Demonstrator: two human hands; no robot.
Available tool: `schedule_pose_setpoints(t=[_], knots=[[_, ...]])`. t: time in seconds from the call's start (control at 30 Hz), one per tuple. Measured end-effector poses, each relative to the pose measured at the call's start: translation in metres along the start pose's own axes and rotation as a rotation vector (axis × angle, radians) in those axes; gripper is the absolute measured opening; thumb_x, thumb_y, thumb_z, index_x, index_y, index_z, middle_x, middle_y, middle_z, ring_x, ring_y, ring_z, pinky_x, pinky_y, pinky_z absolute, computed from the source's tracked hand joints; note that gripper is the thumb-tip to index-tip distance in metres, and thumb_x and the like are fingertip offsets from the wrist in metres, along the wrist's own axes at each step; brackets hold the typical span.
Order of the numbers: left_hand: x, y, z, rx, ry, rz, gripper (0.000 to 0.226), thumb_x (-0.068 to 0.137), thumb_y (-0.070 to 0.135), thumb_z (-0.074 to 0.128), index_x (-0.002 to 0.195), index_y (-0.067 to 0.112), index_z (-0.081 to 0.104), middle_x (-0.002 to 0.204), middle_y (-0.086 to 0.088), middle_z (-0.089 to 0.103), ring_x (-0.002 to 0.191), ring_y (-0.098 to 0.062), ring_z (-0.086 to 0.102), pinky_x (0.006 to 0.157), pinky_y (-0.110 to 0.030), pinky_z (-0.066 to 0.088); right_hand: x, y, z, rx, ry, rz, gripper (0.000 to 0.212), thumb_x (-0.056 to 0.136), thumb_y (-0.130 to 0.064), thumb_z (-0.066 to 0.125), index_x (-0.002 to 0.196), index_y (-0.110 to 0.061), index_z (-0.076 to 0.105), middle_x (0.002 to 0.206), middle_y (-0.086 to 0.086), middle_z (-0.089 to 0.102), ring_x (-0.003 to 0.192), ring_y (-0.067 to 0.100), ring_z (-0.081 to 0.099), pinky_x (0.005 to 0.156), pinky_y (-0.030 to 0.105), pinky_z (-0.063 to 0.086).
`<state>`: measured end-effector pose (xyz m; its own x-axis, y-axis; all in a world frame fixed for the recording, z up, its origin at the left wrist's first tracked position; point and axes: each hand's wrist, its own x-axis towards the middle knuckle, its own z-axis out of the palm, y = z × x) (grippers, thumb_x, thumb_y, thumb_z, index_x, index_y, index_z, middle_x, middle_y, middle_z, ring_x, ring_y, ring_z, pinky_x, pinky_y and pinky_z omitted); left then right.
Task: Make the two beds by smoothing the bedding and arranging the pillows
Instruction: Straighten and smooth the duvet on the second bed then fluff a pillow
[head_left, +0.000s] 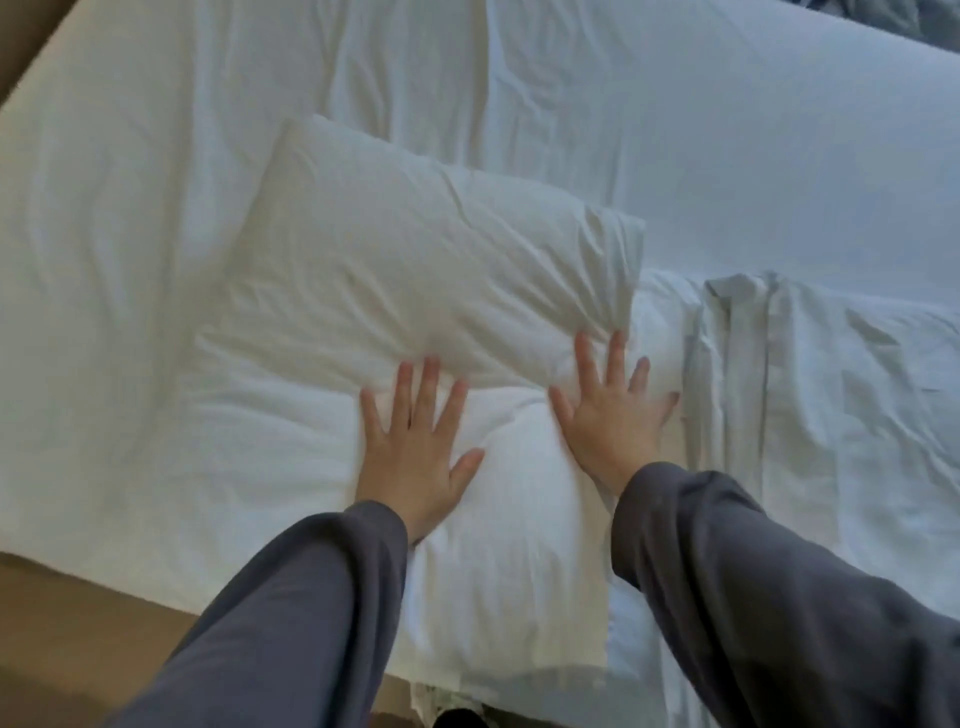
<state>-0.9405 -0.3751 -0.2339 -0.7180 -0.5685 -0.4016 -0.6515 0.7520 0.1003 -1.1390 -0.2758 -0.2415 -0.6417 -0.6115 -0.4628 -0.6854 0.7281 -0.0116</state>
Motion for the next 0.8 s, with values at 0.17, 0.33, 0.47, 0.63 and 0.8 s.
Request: schedule_pose_setpoints(t=[0.17,0.33,0.47,0.63,0.8], knots=[[-0.014,0.054,0.015,0.025,-0.137,0.125,0.077,0.093,0.055,0.015,0.153,0.007,0.016,0.161,-0.018,0.006,0.149,-0.032,0.007,0.113,-0.062,0.009,-0.027,0.091,-0.003,0.123,-0.246,-0.141,0.052,0.102,-0.038,0.038,0.148,-0.014,0.032,0.156,0.015,0.023,0.141,0.037,0.027,0.114,0.040,0.023],[-0.007,0.159,-0.033,-0.191,-0.234,0.247,0.066,0.101,0.044,0.022,0.155,0.017,-0.004,0.162,-0.003,-0.014,0.149,-0.018,-0.013,0.121,-0.043,-0.001,-0.034,0.152,-0.049,0.337,0.206,-0.343,0.033,0.085,-0.008,0.057,0.118,-0.008,0.064,0.131,0.014,0.057,0.113,0.037,0.057,0.091,0.044,0.048],[-0.006,0.257,-0.062,-0.407,-0.063,0.277,0.064,0.101,0.032,0.037,0.155,0.018,0.007,0.163,-0.003,-0.003,0.150,-0.016,-0.006,0.121,-0.033,0.002,-0.047,0.254,-0.057,0.330,0.299,0.131,0.054,0.090,-0.019,0.058,0.141,-0.016,0.043,0.153,0.010,0.032,0.138,0.032,0.032,0.103,0.053,0.035],[0.003,0.399,-0.044,-0.251,-0.241,0.216,0.072,0.096,0.043,0.040,0.155,0.019,0.006,0.162,-0.012,-0.003,0.149,-0.029,-0.003,0.120,-0.047,0.007,-0.091,0.423,-0.041,0.477,0.106,0.679,0.071,0.092,-0.038,0.054,0.152,-0.018,0.022,0.161,0.010,0.006,0.147,0.032,0.009,0.113,0.054,0.022],[0.026,0.436,0.002,-0.108,-0.137,-0.235,0.091,0.085,0.074,0.034,0.155,0.026,-0.001,0.158,-0.025,-0.006,0.146,-0.041,-0.003,0.115,-0.058,0.008,-0.100,0.515,-0.010,0.684,-0.036,0.727,0.111,0.075,-0.072,0.062,0.156,-0.024,0.002,0.161,0.009,0.011,0.147,0.033,0.014,0.116,0.055,0.020]])
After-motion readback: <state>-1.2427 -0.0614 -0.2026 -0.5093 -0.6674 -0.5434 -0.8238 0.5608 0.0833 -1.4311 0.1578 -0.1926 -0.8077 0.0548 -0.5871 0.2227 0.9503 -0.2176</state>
